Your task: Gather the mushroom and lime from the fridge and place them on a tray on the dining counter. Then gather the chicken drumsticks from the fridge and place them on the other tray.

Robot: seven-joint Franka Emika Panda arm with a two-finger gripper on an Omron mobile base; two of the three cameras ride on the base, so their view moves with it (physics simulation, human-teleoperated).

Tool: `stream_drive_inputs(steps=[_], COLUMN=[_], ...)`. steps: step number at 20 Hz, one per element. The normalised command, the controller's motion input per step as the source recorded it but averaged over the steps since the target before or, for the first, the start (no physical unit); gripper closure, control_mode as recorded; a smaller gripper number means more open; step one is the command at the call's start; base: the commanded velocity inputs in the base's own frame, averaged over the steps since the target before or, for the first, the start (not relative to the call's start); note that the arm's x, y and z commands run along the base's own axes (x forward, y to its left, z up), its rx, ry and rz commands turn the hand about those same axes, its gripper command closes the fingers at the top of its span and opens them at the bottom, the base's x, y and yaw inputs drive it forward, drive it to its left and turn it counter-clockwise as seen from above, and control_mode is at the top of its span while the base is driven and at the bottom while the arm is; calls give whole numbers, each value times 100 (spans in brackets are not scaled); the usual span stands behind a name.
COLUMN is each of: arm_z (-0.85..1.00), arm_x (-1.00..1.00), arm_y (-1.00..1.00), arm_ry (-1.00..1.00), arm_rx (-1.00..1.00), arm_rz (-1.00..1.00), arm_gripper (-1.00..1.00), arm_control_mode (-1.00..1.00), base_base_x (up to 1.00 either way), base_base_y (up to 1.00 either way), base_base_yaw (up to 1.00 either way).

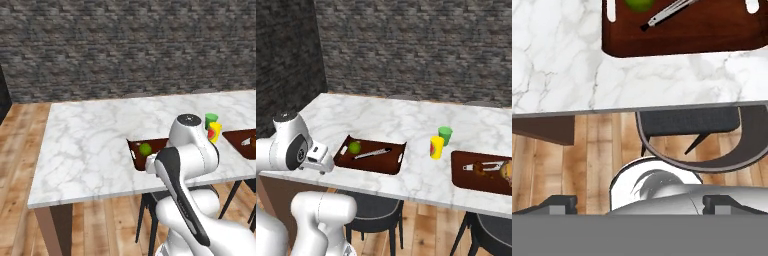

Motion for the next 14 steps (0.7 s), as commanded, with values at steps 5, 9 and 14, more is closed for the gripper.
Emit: stream_drive_inputs(steps=[5, 9, 14], arm_z=[0, 0, 0], arm_x=[0, 0, 0], arm_y=[0, 0, 0], arm_ry=[0, 0, 0], arm_rx=[0, 0, 0], arm_rz=[0, 0, 0], arm_gripper=[-100, -100, -100], arm_control_mode=[100, 100, 100], base_base_x=[-9, -19, -2], base_base_y=[21, 97, 100], base_base_yaw=[0, -5, -14])
